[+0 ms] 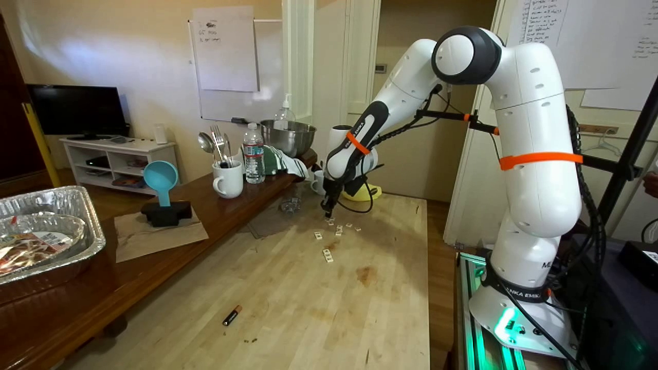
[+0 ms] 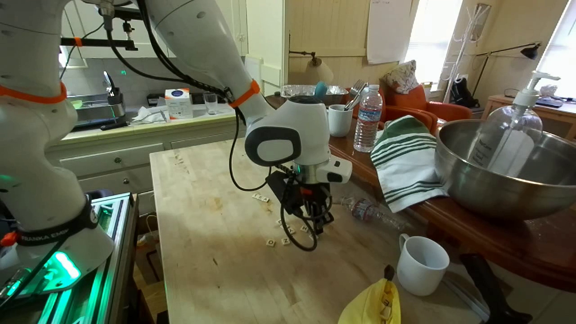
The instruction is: Spell the word 'Tear'.
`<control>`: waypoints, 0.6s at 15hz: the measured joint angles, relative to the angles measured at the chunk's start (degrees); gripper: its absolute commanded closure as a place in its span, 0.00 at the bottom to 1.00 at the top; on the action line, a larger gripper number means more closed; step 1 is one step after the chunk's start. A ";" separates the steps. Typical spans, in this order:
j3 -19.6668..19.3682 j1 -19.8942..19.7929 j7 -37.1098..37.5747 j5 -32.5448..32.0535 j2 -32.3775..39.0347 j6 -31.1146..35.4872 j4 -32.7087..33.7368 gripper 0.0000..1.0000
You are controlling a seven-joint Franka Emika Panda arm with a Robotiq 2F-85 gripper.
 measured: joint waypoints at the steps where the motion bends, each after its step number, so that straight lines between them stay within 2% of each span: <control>1: -0.03 0.00 0.00 0.00 0.00 0.00 -0.03 1.00; 9: -0.23 -0.22 -0.09 0.00 -0.23 -0.01 -0.75 1.00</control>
